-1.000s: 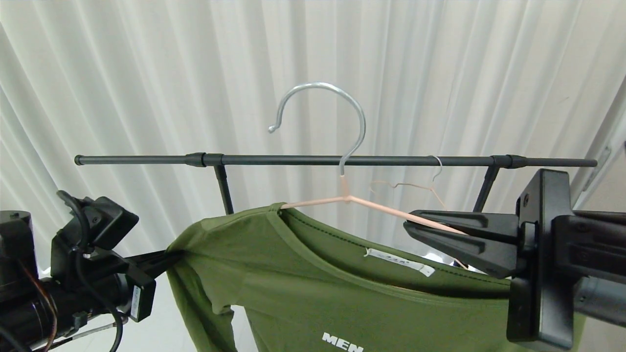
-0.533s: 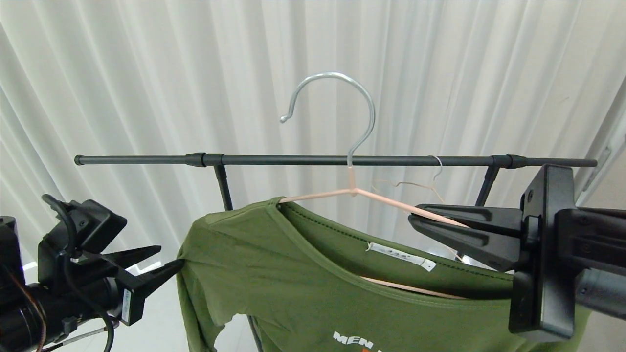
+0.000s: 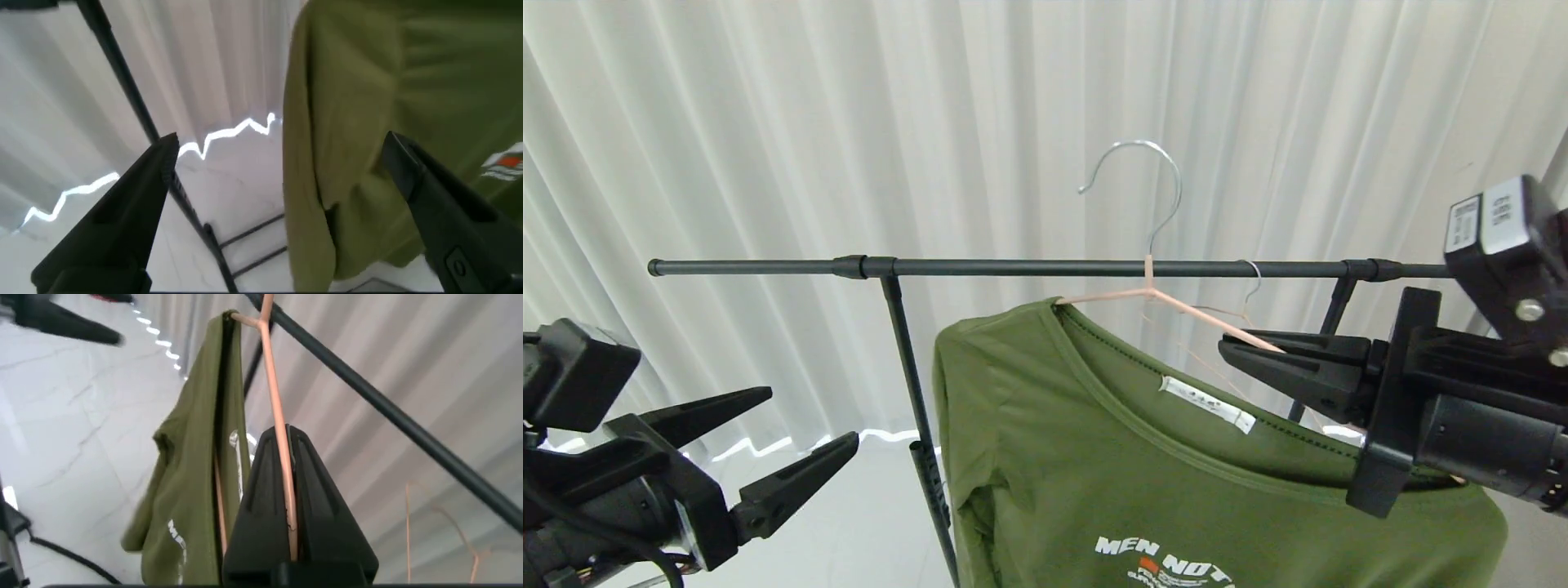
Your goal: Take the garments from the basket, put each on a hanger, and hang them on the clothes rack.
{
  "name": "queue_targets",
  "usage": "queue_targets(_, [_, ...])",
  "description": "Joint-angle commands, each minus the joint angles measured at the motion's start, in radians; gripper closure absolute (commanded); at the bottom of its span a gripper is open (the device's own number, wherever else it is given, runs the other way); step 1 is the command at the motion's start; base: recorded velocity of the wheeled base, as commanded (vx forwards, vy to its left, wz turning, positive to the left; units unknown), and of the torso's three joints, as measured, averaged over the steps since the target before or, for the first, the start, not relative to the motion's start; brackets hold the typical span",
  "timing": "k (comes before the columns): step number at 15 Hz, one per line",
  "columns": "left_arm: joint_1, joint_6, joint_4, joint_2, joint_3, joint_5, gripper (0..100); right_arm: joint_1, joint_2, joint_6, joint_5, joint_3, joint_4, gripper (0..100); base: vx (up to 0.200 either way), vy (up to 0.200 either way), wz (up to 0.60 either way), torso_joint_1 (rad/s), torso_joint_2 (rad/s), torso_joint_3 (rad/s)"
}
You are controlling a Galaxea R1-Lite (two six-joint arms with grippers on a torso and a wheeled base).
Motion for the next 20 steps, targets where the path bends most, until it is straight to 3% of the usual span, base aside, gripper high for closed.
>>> queue_targets(1, [-0.001, -0.004, 0.0, -0.033, -0.001, 0.013, 0, -0.05, -0.006, 0.069, -0.001, 0.009, 0.061, 100, 0.0, 0.0, 0.0, 0.0, 0.0, 0.0])
queue_targets(7, [0.02, -0.012, 0.0, -0.051, -0.006, 0.03, 0, -0.073, -0.072, 0.197, -0.004, 0.157, 0.07, 100, 0.0, 0.0, 0.0, 0.0, 0.0, 0.0])
queue_targets(10, [0.031, -0.014, 0.0, -0.043, 0.005, 0.03, 0, -0.149, -0.107, 0.217, -0.001, 0.202, 0.07, 100, 0.0, 0.0, 0.0, 0.0, 0.0, 0.0])
queue_targets(14, [0.04, -0.075, 0.0, -0.02, -0.021, 0.029, 0, -0.185, -0.096, 0.278, -0.001, 0.214, 0.049, 100, 0.0, 0.0, 0.0, 0.0, 0.0, 0.0])
queue_targets(17, [0.043, -0.073, 0.0, 0.009, -0.019, 0.03, 0, -0.206, -0.101, 0.281, -0.001, 0.233, 0.049, 100, 0.0, 0.0, 0.0, 0.0, 0.0, 0.0])
queue_targets(20, [0.043, -0.072, 0.0, 0.013, -0.016, 0.03, 0, -0.208, -0.102, 0.281, -0.001, 0.248, 0.049, 100, 0.2, 0.0, 0.0, 0.002, 0.0, 0.002])
